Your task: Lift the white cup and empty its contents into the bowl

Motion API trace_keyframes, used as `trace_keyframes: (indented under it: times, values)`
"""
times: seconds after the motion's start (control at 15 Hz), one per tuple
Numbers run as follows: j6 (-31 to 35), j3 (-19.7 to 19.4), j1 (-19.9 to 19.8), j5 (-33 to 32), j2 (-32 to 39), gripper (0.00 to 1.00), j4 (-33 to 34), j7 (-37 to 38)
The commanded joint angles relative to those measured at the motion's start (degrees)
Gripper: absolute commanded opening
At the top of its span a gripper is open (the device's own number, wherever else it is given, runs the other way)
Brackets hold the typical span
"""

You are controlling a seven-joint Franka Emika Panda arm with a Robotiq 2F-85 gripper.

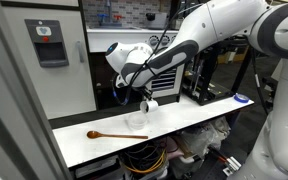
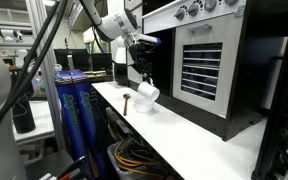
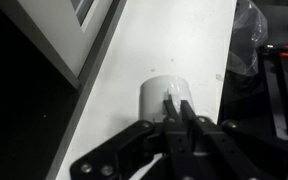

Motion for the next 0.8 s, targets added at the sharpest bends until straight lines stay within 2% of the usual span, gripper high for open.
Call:
trace_keyframes:
  times: [0.0,0.73]
  values:
    - [-2.92,0.32,0.23,-2.1,2.43,0.02,2.84,-0.77]
    - [-7.37,0.62,1.54,-7.57,7.43,0.02,8.45,-0.89]
